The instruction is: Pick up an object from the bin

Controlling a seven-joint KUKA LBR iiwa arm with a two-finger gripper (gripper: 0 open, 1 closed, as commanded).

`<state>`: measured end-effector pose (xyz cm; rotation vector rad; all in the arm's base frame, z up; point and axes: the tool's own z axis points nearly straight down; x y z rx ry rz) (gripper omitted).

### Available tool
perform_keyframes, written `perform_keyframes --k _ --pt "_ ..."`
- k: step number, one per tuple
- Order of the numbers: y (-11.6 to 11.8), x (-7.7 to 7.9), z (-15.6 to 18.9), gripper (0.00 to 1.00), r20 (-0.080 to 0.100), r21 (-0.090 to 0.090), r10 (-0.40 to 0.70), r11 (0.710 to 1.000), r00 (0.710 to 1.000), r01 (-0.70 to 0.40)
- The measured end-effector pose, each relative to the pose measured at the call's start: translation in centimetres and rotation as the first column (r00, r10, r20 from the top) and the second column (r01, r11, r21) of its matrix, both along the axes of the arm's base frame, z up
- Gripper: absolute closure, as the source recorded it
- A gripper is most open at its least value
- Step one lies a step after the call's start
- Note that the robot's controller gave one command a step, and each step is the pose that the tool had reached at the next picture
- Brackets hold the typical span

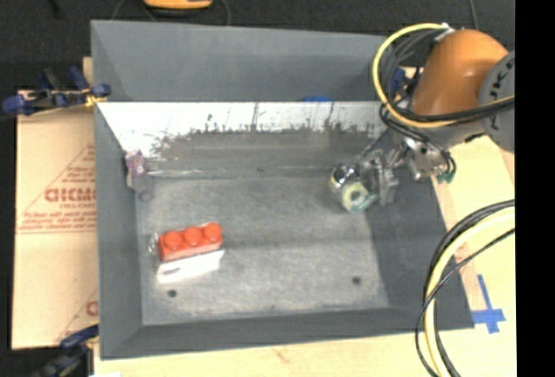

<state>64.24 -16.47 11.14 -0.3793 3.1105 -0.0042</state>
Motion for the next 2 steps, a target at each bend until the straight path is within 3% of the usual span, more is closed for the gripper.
perform_keyframes --k 1,2 --pt "-0.1 0.3 4.4 1.00 0.002 -0.001 -0.002 1.000 1.000 0.002" --pt "-0.2 0.4 6.4 1.00 0.000 -0.001 -0.004 1.000 1.000 0.004"
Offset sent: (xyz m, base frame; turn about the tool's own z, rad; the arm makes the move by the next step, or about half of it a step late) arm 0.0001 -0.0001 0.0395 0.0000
